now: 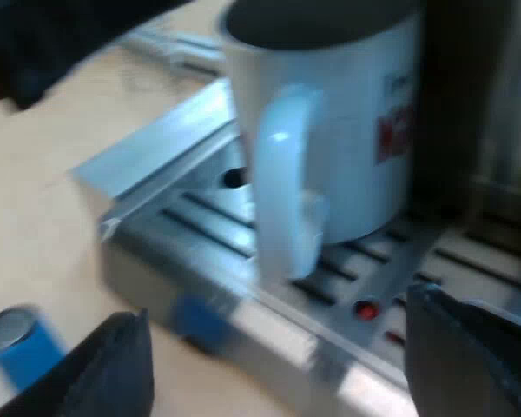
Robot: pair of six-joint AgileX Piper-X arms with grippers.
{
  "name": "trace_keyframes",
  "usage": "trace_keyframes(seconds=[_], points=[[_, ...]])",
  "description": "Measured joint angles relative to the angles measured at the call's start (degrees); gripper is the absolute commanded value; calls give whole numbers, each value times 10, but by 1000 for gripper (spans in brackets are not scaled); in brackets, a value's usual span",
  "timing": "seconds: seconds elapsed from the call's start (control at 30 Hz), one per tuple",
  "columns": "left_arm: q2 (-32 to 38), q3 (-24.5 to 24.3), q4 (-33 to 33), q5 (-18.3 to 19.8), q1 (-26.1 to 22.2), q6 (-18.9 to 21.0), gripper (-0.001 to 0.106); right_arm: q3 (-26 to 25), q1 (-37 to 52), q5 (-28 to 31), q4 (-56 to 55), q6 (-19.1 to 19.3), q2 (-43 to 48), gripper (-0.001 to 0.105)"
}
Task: Remove mug from coffee machine
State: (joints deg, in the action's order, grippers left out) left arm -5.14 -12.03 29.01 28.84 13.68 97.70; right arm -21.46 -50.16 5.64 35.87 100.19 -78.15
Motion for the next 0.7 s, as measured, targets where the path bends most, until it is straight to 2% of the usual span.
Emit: trace_keyframes(seconds=[0.13,0.4,0.57,0.7], points=[[0,0,0,0,0,0,86,-28,0,32,17,-4,-34,63],[0,0,-6,0,0,0,86,-65,0,32,21,-5,-88,63],[0,0,-25,0,0,0,86,-125,-5,35,22,-7,-148,63],[0,0,-25,0,0,0,86,-143,-6,35,22,-7,-172,63]])
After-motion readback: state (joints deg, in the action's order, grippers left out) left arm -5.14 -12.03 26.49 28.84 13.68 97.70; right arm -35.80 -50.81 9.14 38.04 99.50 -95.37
